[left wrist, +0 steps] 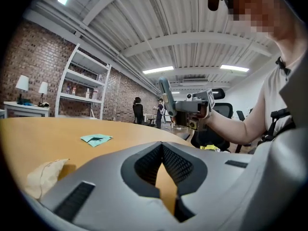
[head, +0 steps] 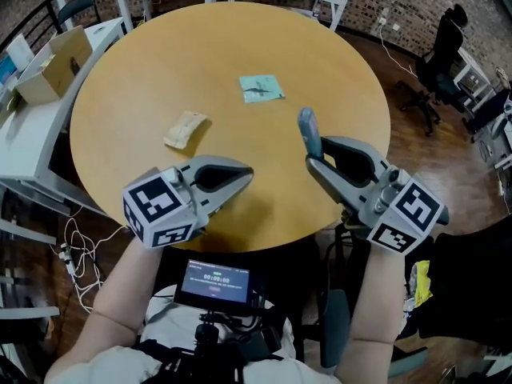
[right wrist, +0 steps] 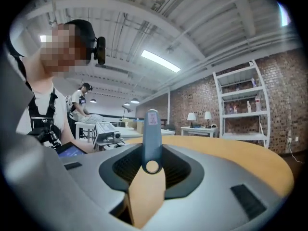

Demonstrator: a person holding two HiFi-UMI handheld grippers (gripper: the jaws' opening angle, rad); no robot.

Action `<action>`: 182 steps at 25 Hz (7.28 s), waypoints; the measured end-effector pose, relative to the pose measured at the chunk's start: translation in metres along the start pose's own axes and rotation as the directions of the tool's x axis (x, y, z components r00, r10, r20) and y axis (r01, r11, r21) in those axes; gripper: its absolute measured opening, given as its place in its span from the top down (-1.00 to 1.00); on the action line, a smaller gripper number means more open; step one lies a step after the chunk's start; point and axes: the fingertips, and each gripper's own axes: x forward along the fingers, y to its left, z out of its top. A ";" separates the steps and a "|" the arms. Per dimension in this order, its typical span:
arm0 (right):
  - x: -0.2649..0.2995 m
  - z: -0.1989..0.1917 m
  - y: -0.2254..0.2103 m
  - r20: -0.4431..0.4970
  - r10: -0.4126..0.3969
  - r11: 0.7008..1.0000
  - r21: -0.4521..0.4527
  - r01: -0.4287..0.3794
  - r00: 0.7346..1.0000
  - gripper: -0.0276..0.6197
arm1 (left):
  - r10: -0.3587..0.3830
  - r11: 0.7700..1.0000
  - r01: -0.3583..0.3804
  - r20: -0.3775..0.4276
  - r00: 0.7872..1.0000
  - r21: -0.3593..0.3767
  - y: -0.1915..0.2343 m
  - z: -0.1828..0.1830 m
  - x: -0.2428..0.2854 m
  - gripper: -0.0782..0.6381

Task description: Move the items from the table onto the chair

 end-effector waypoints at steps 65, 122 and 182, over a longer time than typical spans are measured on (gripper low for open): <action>-0.391 -0.166 0.018 0.026 -0.713 0.663 0.347 0.663 0.700 0.51 | -0.591 0.799 0.594 -0.060 0.804 0.092 -0.278 0.025 0.260 0.75; -0.231 0.002 -0.024 0.262 -0.434 0.888 0.283 0.362 0.862 0.86 | -0.412 0.911 0.411 0.068 0.909 0.028 -0.191 0.084 0.161 0.75; 0.225 -0.115 0.024 -0.509 -0.096 0.347 -0.823 -0.450 0.855 0.56 | 0.162 0.987 -0.162 -0.012 0.987 -0.016 0.039 -0.013 -0.077 0.75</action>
